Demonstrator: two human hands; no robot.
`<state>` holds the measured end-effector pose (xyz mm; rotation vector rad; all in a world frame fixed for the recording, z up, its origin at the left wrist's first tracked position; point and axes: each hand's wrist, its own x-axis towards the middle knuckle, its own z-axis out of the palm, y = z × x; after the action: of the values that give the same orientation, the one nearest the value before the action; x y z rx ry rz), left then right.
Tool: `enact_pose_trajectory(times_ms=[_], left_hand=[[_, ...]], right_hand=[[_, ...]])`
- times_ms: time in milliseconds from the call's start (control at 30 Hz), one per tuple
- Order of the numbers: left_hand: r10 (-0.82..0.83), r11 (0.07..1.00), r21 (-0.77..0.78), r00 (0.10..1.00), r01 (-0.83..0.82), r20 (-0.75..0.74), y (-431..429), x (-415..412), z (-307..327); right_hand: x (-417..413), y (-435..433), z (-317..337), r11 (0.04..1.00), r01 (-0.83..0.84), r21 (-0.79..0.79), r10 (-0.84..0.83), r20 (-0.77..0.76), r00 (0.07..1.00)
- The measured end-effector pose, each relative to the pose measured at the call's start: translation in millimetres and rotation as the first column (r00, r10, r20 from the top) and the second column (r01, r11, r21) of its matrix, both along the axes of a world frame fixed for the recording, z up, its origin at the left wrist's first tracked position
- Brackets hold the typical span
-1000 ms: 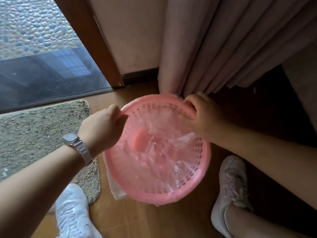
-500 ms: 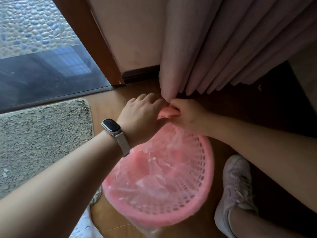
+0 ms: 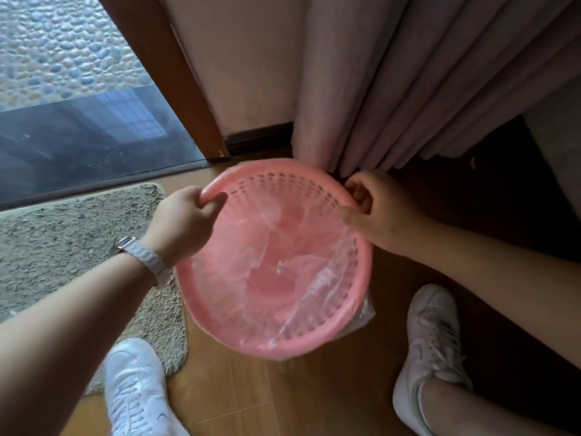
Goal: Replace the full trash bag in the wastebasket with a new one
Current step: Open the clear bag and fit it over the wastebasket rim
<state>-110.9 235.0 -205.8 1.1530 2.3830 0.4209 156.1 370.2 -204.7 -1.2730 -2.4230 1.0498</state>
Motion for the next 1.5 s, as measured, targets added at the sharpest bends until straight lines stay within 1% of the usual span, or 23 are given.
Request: enact_pose_trajectory(times_ms=[100,133,200,267,367,433,500,600,667,733,800,867,933,1033,1100,1167,1233,1333,1367,1400,1433,1500], left_hand=[[0.076,0.997,-0.027,0.997,-0.076,0.009,-7,-5,-2],[0.084,0.996,-0.042,0.996,-0.084,-0.001,-8,-5,-2],[0.075,0.994,-0.071,0.996,-0.079,-0.053,-7,-5,-2],[0.032,0.996,-0.076,0.991,-0.042,-0.133,-5,-4,1],[-0.101,0.995,-0.005,0.965,0.103,-0.243,-3,3,3],[-0.207,0.971,0.053,0.927,0.234,-0.313,2,11,4],[-0.290,0.937,0.078,0.885,0.340,-0.365,10,20,6],[-0.431,0.866,0.097,0.832,0.490,-0.350,25,44,12],[-0.520,0.810,0.110,0.792,0.576,-0.321,33,59,13],[-0.576,0.763,0.118,0.752,0.635,-0.321,40,70,12],[-0.575,0.753,0.131,0.741,0.645,-0.347,45,70,8],[-0.529,0.788,0.129,0.769,0.602,-0.358,47,62,3],[-0.496,0.826,0.091,0.794,0.556,-0.351,45,55,-3],[-0.410,0.887,0.069,0.848,0.456,-0.335,35,46,-8],[-0.324,0.927,0.089,0.895,0.366,-0.305,28,41,-10],[-0.279,0.946,0.083,0.917,0.313,-0.286,23,37,-8],[-0.270,0.953,0.053,0.916,0.298,-0.295,20,36,-5],[-0.281,0.951,0.028,0.898,0.308,-0.338,20,37,-1],[-0.282,0.950,0.031,0.895,0.312,-0.344,20,37,-1],[-0.292,0.945,0.039,0.891,0.325,-0.347,20,38,-1],[-0.314,0.935,0.051,0.884,0.352,-0.345,21,39,0],[-0.399,0.888,0.085,0.850,0.452,-0.345,23,45,1]], right_hand=[[6,-8,1,0.990,0.061,-0.126,-0.058,0.026,0.998],[5,-10,1,0.987,0.076,-0.145,-0.073,0.029,0.997],[1,-13,-2,0.985,0.095,-0.141,-0.089,0.044,0.995],[-3,-16,-6,0.985,0.102,-0.136,-0.094,0.068,0.993],[-7,-14,-9,0.980,0.127,-0.151,-0.117,0.074,0.990],[-11,-11,-8,0.969,0.121,-0.217,-0.107,0.071,0.992],[-18,-7,-6,0.951,0.099,-0.294,-0.076,0.087,0.993],[-31,-2,2,0.903,0.028,-0.429,0.001,0.066,0.998],[-41,-1,6,0.880,-0.045,-0.473,0.074,0.041,0.996],[-48,-2,8,0.897,-0.107,-0.428,0.128,0.019,0.992],[-51,-3,5,0.918,-0.121,-0.379,0.121,-0.023,0.992],[-47,-5,3,0.933,-0.120,-0.339,0.109,-0.052,0.993],[-38,-10,3,0.957,-0.108,-0.269,0.105,-0.027,0.994],[-20,-18,6,0.995,-0.089,-0.041,0.090,0.023,0.996],[-12,-22,9,0.995,-0.093,0.037,0.091,0.044,0.995],[-10,-23,11,0.992,-0.097,0.081,0.090,0.093,0.992],[-12,-23,12,0.979,-0.116,0.166,0.091,0.149,0.985],[-17,-25,13,0.920,-0.144,0.366,0.068,0.214,0.975],[-17,-25,12,0.902,-0.153,0.403,0.062,0.229,0.971],[-19,-25,12,0.901,-0.157,0.405,0.062,0.238,0.969],[-20,-26,11,0.915,-0.154,0.372,0.064,0.243,0.968],[-22,-24,6,0.957,-0.138,0.256,0.075,0.242,0.967]])
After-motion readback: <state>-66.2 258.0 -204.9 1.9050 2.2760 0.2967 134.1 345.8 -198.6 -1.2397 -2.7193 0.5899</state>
